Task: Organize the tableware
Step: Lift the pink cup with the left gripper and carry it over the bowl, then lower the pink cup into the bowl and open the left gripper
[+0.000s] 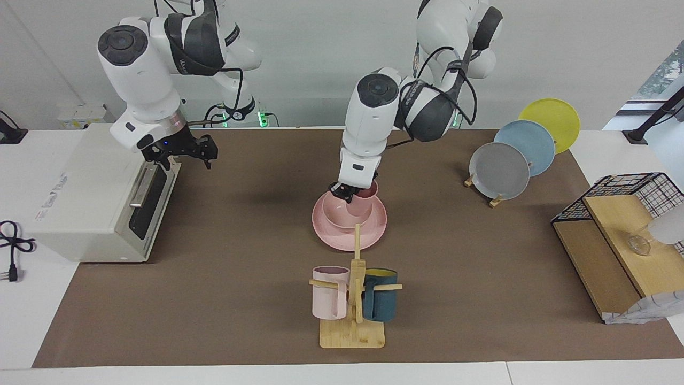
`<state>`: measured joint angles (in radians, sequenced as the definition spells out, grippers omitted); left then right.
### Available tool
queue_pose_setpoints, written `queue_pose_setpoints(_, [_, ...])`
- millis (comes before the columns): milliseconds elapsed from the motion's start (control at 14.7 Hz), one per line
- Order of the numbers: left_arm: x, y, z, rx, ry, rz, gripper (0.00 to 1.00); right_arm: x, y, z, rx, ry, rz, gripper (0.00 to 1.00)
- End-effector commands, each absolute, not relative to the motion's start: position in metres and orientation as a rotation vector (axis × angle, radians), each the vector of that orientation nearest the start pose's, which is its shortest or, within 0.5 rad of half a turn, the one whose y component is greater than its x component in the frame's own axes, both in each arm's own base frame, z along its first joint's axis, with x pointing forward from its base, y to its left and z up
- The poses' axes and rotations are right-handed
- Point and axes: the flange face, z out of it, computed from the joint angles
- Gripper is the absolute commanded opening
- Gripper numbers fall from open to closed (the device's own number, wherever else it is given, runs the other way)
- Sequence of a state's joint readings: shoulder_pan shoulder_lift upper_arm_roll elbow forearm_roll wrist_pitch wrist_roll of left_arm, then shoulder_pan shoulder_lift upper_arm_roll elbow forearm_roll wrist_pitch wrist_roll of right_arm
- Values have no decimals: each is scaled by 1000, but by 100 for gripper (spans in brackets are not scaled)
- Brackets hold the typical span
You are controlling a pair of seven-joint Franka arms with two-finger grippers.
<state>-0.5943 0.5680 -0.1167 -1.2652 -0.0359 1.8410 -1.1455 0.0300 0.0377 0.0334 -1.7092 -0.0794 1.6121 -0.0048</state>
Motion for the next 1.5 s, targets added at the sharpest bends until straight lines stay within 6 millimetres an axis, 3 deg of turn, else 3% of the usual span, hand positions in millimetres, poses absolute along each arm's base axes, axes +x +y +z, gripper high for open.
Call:
queue_pose_setpoints(0, [546, -461, 414, -3100, -727, 67, 0, 551, 27, 547, -3191, -140, 212, 100])
queue_pose_setpoints(136, [541, -463, 400, -3096, -719, 72, 0, 548, 28, 550, -3193, -139, 204, 100])
queue_pose_setpoints(477, [537, -466, 388, -3105, -705, 64, 0, 549, 16, 554, -3192, -117, 193, 100])
queue_pose_setpoints(545, [537, -466, 389, -3104, -705, 65, 15, 549, 16, 555, -3193, -117, 191, 100])
queue_pose_setpoints(614, [537, -465, 390, -3097, -703, 66, 83, 549, 16, 556, -3192, -116, 196, 100])
queue_pose_setpoints(682, [537, -463, 393, -3085, -687, 49, 100, 548, 17, 558, -3192, -116, 198, 100])
queue_pose_setpoints(818, [540, -456, 405, -3071, -685, 46, 100, 551, 16, 581, -3193, -108, 186, 100])
queue_pose_setpoints(886, [541, -443, 434, -3075, -691, 28, 100, 554, 17, 587, -3192, -108, 198, 100])
queue_pose_setpoints(1023, [553, -397, 484, -3073, -709, 13, 100, 555, 17, 589, -3190, -103, 195, 100])
queue_pose_setpoints(1159, [564, -338, 532, -3070, -700, 5, 100, 555, 16, 590, -3189, -100, 193, 100])
queue_pose_setpoints(1364, [574, -219, 594, -3084, -570, 30, 100, 554, 16, 590, -3186, -98, 195, 100])
queue_pose_setpoints(1432, [573, -185, 606, -3084, -511, 54, 100, 554, 16, 590, -3184, -95, 195, 100])
